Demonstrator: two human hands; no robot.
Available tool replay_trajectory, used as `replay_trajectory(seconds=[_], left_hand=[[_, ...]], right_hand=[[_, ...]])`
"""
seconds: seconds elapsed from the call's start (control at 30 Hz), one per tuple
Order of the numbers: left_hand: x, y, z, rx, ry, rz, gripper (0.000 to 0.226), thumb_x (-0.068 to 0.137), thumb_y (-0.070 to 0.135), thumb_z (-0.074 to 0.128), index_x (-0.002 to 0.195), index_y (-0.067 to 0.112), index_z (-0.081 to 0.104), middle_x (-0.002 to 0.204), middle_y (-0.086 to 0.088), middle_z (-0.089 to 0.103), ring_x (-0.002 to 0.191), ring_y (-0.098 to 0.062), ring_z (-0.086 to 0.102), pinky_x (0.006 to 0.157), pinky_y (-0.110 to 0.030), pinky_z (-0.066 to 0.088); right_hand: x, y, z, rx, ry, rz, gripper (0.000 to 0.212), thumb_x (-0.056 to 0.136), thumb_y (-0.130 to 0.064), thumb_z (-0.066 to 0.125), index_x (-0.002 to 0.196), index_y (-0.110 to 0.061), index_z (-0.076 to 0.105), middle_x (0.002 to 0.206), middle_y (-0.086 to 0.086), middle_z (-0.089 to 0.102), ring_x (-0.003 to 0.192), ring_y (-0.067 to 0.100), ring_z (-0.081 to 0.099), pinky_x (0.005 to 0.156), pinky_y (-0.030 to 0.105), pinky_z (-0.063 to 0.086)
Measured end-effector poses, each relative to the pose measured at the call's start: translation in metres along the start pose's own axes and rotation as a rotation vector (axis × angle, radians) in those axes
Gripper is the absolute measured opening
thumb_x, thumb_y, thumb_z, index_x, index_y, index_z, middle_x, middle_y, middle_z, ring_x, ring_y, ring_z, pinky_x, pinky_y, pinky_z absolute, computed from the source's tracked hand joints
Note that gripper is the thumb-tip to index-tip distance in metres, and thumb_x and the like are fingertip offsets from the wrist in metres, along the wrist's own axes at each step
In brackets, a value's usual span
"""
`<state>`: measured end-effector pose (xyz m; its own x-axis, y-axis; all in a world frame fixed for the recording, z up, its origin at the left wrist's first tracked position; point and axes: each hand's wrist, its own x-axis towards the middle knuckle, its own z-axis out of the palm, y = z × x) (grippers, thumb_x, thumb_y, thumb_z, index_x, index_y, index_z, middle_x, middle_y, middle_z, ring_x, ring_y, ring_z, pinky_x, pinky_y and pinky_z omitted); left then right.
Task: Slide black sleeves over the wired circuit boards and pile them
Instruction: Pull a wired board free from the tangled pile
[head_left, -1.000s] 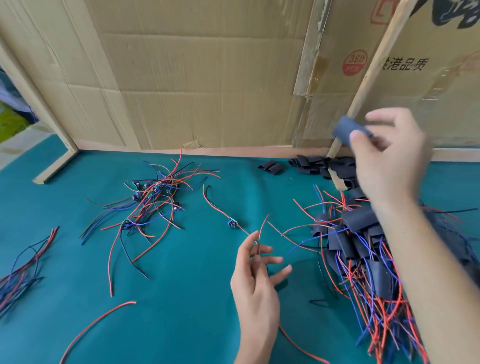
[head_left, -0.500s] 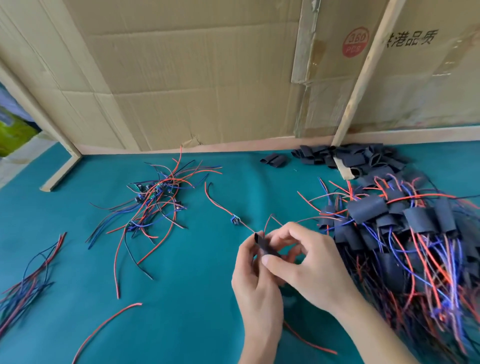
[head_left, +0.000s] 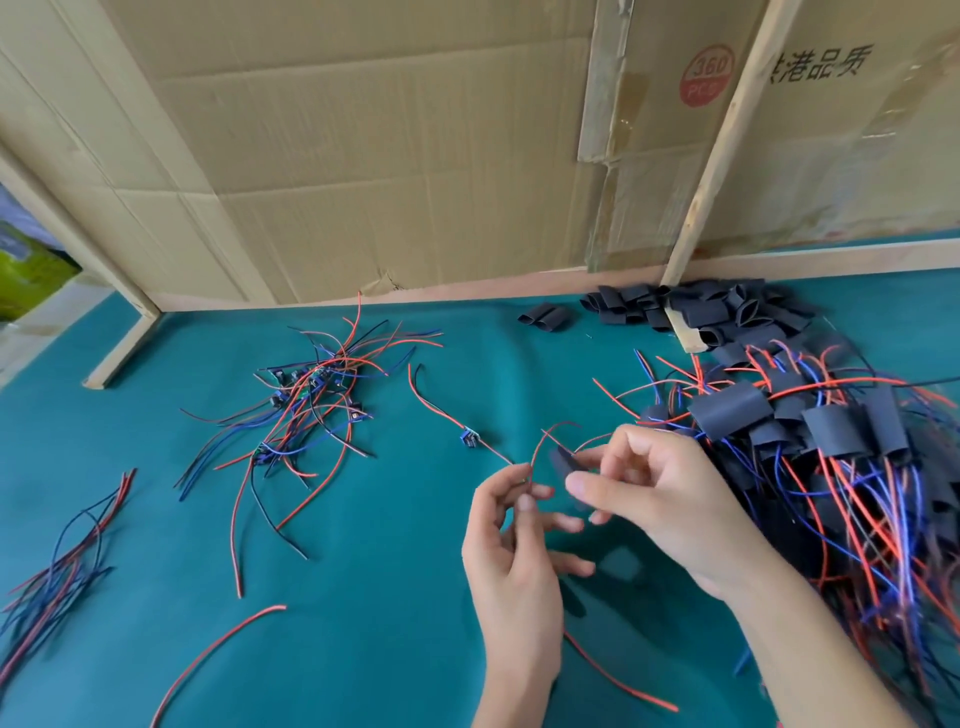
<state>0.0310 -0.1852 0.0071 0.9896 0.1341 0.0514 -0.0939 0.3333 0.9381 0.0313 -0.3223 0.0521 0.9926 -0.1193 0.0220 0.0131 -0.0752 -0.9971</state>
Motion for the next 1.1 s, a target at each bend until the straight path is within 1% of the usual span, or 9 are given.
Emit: replay_trajectory(seconds=[0.13,0.23,0.37,0.47,0.53,0.63,0.73,0.97,1.1], left_hand=[[-0.001,-0.002,0.001,-0.046,0.035,-0.003,0.037,0.108,0.001,0.041,0.104,0.028,0.067,0.089,-0.005,0.064,0.066,-0.028,0.070,0.041,-0.031,0.051],[-0.003,-0.001,0.002,-0.059,0.064,-0.007,0.039,0.108,0.000,0.040,0.104,0.029,0.065,0.088,-0.006,0.062,0.064,-0.031,0.071,0.040,-0.030,0.050],[-0.004,-0.001,0.004,-0.058,0.052,-0.009,0.037,0.108,0.000,0.040,0.109,0.027,0.064,0.086,-0.004,0.061,0.065,-0.033,0.072,0.039,-0.029,0.050],[-0.005,-0.001,0.004,-0.054,0.028,-0.005,0.036,0.108,0.000,0.040,0.111,0.026,0.064,0.084,-0.001,0.061,0.065,-0.032,0.072,0.039,-0.030,0.050],[-0.005,0.000,0.004,-0.052,0.018,0.000,0.039,0.107,-0.001,0.040,0.109,0.028,0.065,0.084,-0.002,0.061,0.066,-0.033,0.073,0.039,-0.030,0.049],[-0.006,0.001,0.004,-0.051,0.009,0.009,0.040,0.107,-0.003,0.039,0.107,0.029,0.064,0.084,-0.003,0.060,0.065,-0.034,0.073,0.038,-0.030,0.049],[-0.006,0.000,0.003,-0.055,-0.001,0.008,0.039,0.107,-0.003,0.039,0.107,0.028,0.063,0.084,-0.004,0.061,0.063,-0.035,0.072,0.038,-0.030,0.049],[-0.006,0.000,0.003,-0.032,-0.056,-0.016,0.037,0.107,-0.003,0.039,0.104,0.026,0.062,0.084,-0.005,0.062,0.060,-0.032,0.070,0.038,-0.029,0.048],[-0.005,-0.001,0.002,0.017,-0.102,-0.054,0.038,0.105,-0.005,0.041,0.100,0.027,0.060,0.083,-0.007,0.064,0.055,-0.030,0.066,0.040,-0.029,0.048]], right_hand=[[0.002,-0.002,-0.006,0.244,0.083,0.008,0.032,0.066,-0.021,0.083,0.074,-0.013,0.054,0.097,0.026,0.073,0.083,0.032,0.069,0.062,0.030,0.058],[0.004,-0.002,-0.002,0.362,0.168,-0.009,0.037,0.071,-0.015,0.079,0.097,-0.005,0.056,0.091,0.012,0.069,0.086,0.034,0.071,0.067,0.032,0.061],[0.006,-0.002,0.002,0.511,0.276,-0.040,0.047,0.081,-0.008,0.073,0.126,-0.006,0.059,0.094,0.012,0.067,0.096,0.038,0.073,0.077,0.036,0.062],[0.008,-0.002,0.002,0.547,0.359,-0.057,0.022,0.095,-0.002,0.064,0.117,0.002,0.062,0.103,0.022,0.065,0.102,0.037,0.069,0.079,0.036,0.062],[0.009,0.001,0.001,0.517,0.425,-0.058,0.011,0.100,-0.002,0.061,0.110,0.004,0.061,0.101,0.019,0.067,0.100,0.034,0.069,0.078,0.034,0.062],[0.009,0.001,0.004,0.478,0.488,-0.059,0.007,0.102,-0.004,0.060,0.107,0.002,0.062,0.099,0.015,0.067,0.095,0.030,0.068,0.078,0.032,0.062],[0.010,0.002,0.008,0.445,0.532,-0.053,0.007,0.103,-0.003,0.059,0.107,0.002,0.060,0.102,0.022,0.067,0.091,0.028,0.071,0.076,0.029,0.062],[0.013,0.003,0.020,0.667,0.433,0.004,0.006,0.102,-0.004,0.060,0.105,0.000,0.058,0.096,0.015,0.070,0.087,0.030,0.070,0.077,0.031,0.062],[0.012,0.006,0.024,0.641,0.338,0.023,0.002,0.101,-0.005,0.061,0.102,-0.003,0.060,0.089,0.009,0.073,0.081,0.028,0.069,0.074,0.031,0.062]])
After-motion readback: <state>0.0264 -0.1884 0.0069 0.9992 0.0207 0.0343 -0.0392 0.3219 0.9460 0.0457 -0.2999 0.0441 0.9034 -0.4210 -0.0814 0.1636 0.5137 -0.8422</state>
